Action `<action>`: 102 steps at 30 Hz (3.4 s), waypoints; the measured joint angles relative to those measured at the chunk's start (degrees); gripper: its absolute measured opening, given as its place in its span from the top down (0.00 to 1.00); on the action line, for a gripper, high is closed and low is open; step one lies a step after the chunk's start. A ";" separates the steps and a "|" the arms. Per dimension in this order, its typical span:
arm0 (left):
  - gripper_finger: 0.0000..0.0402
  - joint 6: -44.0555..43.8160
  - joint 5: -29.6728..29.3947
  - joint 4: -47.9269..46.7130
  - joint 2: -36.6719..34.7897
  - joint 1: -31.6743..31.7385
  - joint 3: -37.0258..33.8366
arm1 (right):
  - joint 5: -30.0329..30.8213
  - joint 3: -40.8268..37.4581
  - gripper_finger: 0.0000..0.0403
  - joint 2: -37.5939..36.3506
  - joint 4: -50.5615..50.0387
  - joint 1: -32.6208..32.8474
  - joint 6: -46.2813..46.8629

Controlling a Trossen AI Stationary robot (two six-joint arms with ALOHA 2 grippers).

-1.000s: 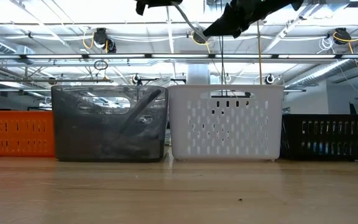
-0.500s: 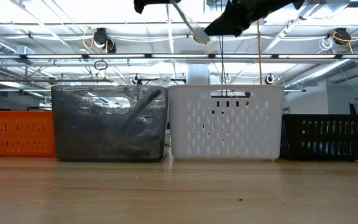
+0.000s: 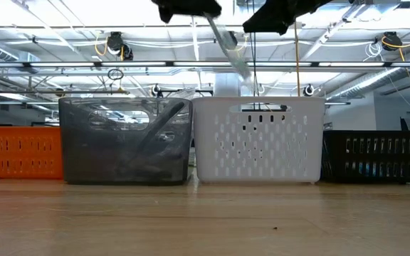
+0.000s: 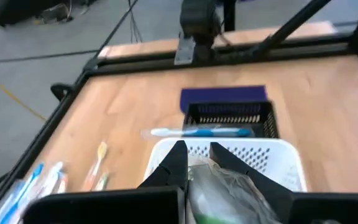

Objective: Pick & Place Toothbrushes
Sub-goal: Put the green toothbrush into the white bin

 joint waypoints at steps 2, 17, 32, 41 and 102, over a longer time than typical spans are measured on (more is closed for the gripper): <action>0.93 -0.71 -0.35 1.49 1.69 -0.26 0.00 | -0.02 0.00 0.72 0.03 -0.85 0.00 0.08; 0.92 -2.73 -0.65 4.62 7.36 1.16 0.02 | -0.02 -1.39 0.71 0.04 -1.74 0.00 1.12; 0.65 -2.73 -0.35 2.61 7.36 2.10 0.02 | 0.00 -3.10 0.71 0.04 -0.38 0.00 -0.36; 0.64 -0.41 -4.32 2.24 7.21 2.31 0.02 | -0.02 -3.10 0.71 0.04 -0.44 0.00 -0.41; 0.64 -13.80 29.48 -1.60 23.30 35.28 0.00 | 0.00 -6.47 0.71 0.07 1.71 -0.06 -0.93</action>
